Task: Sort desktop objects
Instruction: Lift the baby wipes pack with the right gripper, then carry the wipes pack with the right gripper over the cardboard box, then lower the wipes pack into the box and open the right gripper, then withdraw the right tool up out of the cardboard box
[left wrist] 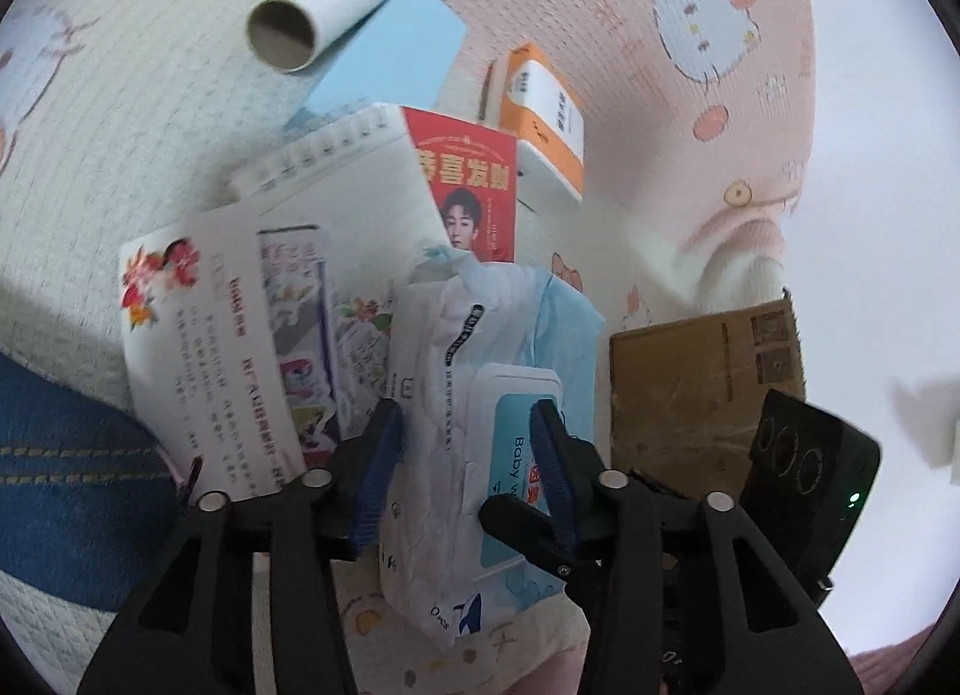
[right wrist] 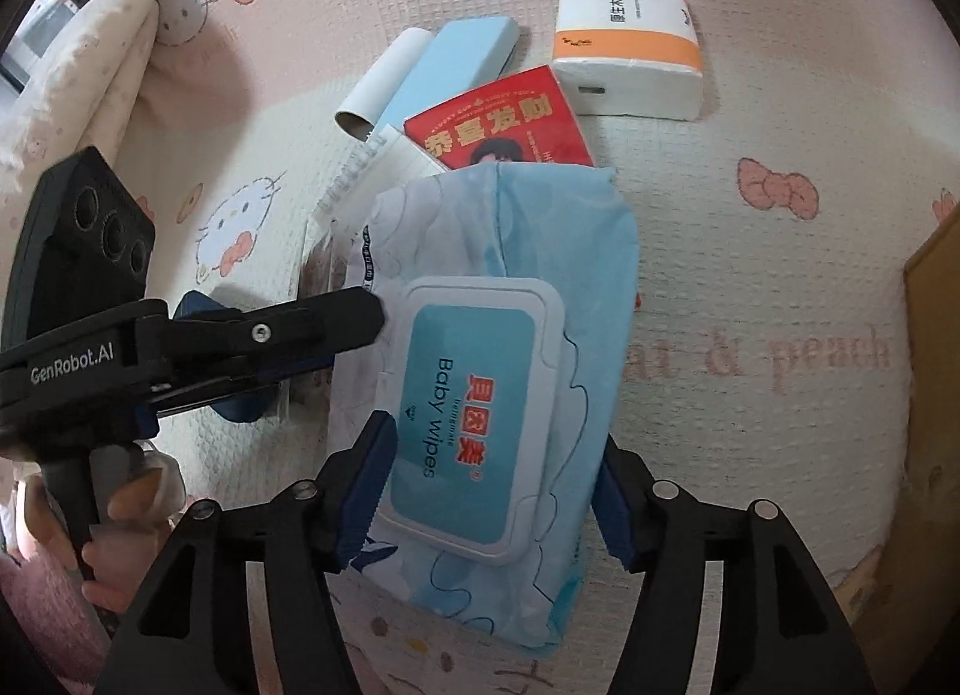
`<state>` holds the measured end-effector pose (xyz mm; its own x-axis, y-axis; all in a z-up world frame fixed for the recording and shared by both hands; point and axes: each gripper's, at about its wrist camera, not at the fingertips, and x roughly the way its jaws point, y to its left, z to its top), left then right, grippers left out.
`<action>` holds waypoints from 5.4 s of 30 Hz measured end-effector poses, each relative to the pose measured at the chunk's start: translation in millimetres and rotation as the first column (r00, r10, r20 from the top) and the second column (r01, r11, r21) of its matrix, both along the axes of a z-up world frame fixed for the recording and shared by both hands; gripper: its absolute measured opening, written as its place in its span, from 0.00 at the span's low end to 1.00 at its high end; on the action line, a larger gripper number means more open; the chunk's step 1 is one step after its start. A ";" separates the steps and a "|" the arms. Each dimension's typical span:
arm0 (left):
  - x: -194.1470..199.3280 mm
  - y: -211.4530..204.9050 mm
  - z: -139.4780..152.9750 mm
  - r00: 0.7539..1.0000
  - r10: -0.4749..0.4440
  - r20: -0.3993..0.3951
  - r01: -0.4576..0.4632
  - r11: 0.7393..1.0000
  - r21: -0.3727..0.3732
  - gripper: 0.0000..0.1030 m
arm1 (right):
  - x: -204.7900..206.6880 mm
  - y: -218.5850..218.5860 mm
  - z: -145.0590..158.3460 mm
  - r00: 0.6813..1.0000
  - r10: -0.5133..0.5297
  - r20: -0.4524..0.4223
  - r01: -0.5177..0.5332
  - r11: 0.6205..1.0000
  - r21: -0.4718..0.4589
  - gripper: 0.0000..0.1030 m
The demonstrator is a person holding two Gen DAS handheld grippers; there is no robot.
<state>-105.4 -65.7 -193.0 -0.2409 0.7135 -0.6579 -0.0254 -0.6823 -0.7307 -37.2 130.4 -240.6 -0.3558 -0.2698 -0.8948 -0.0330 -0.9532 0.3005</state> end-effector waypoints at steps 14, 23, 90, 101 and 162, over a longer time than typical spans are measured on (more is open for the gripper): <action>-1.9 23.9 -4.6 0.993 -0.116 0.038 0.119 0.985 -0.127 0.45 | -3.2 -7.6 2.2 0.999 -0.038 0.017 0.038 0.999 0.037 0.56; 1.1 30.8 5.1 0.996 -0.086 0.008 0.086 0.984 -0.153 0.43 | -5.8 -8.6 7.9 1.000 -0.026 0.007 0.026 0.998 0.061 0.54; 57.8 349.5 169.5 0.851 -0.450 -0.269 0.400 0.889 -0.222 0.42 | 152.3 264.5 185.7 0.960 -0.172 -0.222 0.208 0.967 0.147 0.47; 52.9 355.5 162.2 0.863 -0.488 -0.133 0.427 0.844 -0.326 0.39 | 136.3 270.0 155.2 0.990 -0.101 -0.097 0.111 0.988 0.107 0.46; 62.0 173.9 212.7 0.792 -0.334 -0.511 0.206 0.934 -0.291 0.57 | 80.6 126.6 240.9 0.994 -0.030 -0.108 0.089 0.794 0.602 0.61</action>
<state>-43.4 108.1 19.7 -0.4221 0.6648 -0.6164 -0.5805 -0.7204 -0.3795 43.4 257.0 0.3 -0.4384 0.3398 -0.8320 -0.0973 -0.9383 -0.3319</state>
